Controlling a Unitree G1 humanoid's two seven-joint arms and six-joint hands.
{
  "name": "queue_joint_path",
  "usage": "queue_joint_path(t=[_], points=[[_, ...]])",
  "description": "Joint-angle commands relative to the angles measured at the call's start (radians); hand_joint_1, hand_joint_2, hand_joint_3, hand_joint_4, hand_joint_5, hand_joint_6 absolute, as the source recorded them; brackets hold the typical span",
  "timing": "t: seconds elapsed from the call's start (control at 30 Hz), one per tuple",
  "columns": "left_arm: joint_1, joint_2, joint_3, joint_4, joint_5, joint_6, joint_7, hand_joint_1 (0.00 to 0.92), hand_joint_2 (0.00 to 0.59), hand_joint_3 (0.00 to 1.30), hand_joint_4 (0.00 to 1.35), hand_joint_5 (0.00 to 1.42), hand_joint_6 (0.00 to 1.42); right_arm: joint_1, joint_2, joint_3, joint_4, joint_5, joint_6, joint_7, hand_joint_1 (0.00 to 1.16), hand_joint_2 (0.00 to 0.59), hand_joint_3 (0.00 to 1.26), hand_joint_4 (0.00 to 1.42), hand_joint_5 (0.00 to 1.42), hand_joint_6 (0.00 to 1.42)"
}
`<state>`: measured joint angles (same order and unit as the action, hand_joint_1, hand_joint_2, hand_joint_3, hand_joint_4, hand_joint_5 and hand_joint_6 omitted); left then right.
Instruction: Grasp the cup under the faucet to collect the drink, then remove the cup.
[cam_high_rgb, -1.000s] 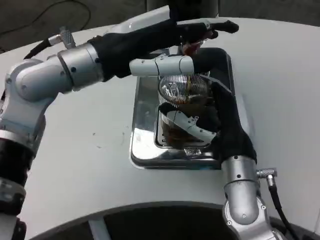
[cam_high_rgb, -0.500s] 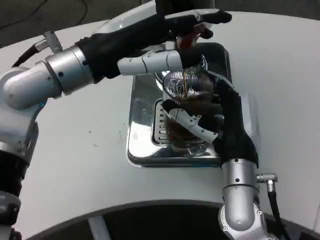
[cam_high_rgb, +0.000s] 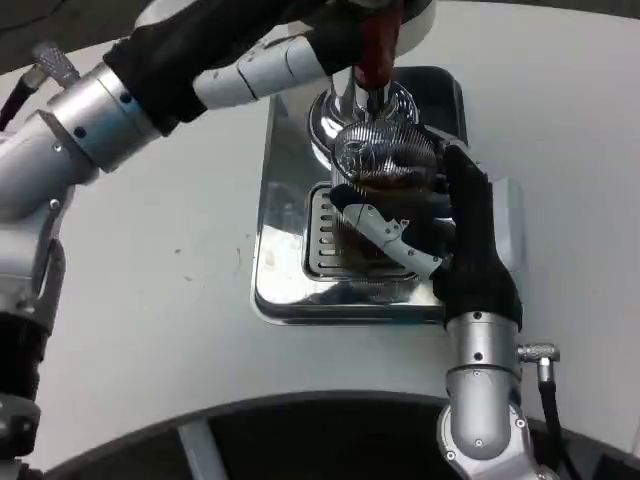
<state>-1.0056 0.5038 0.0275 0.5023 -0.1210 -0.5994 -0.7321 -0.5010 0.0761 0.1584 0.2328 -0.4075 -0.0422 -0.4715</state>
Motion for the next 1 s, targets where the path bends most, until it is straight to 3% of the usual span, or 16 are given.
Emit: queue_joint_path(t=[0.03,0.4,1.0], points=[[0.031,-0.002,0.019,-0.051,-0.031,0.008,0.009,0.000,0.100,0.17,0.18,0.27,0.23,0.030,0.010,-0.005,0.005,0.001,0.009,-0.004,0.80,0.250,0.53,0.64,0.76,0.66],[0.111,0.022,0.057,-0.207,-0.085,0.070,0.003,0.000,0.103,0.21,0.23,0.31,0.28,0.055,0.013,-0.008,-0.040,-0.008,0.006,-0.012,0.81,0.233,0.55,0.68,0.81,0.74],[0.421,0.099,0.221,-0.450,-0.168,0.177,0.031,0.000,0.114,0.24,0.26,0.32,0.30,0.102,0.031,0.000,-0.166,-0.017,0.006,-0.010,0.84,0.195,0.66,0.82,1.00,0.96]])
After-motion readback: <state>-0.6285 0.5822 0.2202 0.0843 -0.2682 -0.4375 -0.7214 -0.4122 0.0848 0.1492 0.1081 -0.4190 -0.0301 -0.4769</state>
